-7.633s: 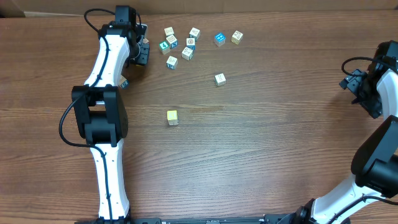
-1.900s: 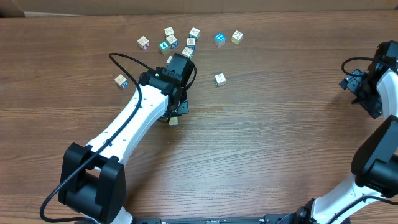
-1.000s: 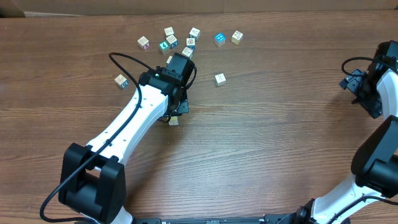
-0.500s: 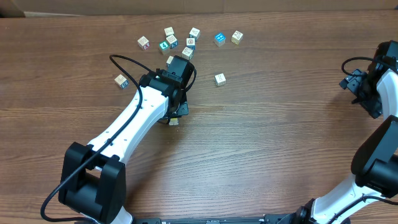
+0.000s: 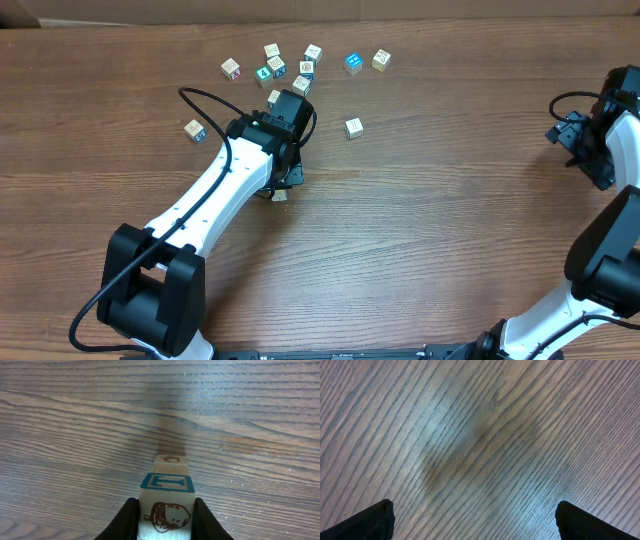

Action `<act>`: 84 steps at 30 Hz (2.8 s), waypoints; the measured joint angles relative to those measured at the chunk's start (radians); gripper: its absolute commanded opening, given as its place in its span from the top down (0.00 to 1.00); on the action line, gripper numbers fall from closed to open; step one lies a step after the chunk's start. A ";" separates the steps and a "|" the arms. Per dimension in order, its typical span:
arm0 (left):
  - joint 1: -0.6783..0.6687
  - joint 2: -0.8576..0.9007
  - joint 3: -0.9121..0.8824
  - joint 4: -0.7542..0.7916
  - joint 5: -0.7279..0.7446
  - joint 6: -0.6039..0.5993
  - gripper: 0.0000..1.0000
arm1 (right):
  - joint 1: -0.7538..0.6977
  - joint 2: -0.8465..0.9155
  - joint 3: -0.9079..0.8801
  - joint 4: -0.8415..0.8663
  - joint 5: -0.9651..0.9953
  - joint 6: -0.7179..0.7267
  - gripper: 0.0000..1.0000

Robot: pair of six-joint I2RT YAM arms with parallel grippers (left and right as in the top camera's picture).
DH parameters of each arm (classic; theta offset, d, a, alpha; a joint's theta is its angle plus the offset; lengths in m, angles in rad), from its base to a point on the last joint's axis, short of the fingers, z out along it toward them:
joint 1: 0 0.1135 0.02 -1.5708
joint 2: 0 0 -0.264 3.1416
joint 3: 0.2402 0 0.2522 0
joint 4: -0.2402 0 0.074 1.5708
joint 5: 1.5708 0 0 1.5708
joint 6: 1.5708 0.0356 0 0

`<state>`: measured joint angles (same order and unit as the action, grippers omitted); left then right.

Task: Form a tower
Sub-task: 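Lower the acorn block onto the yellow S block with the left gripper, then open the left gripper to release the acorn block on the stack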

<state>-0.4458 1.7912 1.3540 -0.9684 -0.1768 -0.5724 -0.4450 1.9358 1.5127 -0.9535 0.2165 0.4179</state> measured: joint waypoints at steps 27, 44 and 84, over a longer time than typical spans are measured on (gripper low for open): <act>0.000 0.003 0.000 -0.003 0.008 0.008 0.78 | 0.000 0.000 0.000 0.000 0.000 0.000 0.00; 0.000 0.004 0.000 -0.010 0.008 0.007 0.86 | 0.000 0.000 0.000 0.000 0.000 0.000 0.00; 0.000 0.004 0.008 -0.043 0.012 0.007 0.79 | 0.000 0.000 0.000 0.000 0.001 0.000 0.00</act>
<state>-0.4458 1.7950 1.3621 -1.0111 -0.1646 -0.5652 -0.4454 1.9358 1.5127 -0.9535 0.2173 0.4175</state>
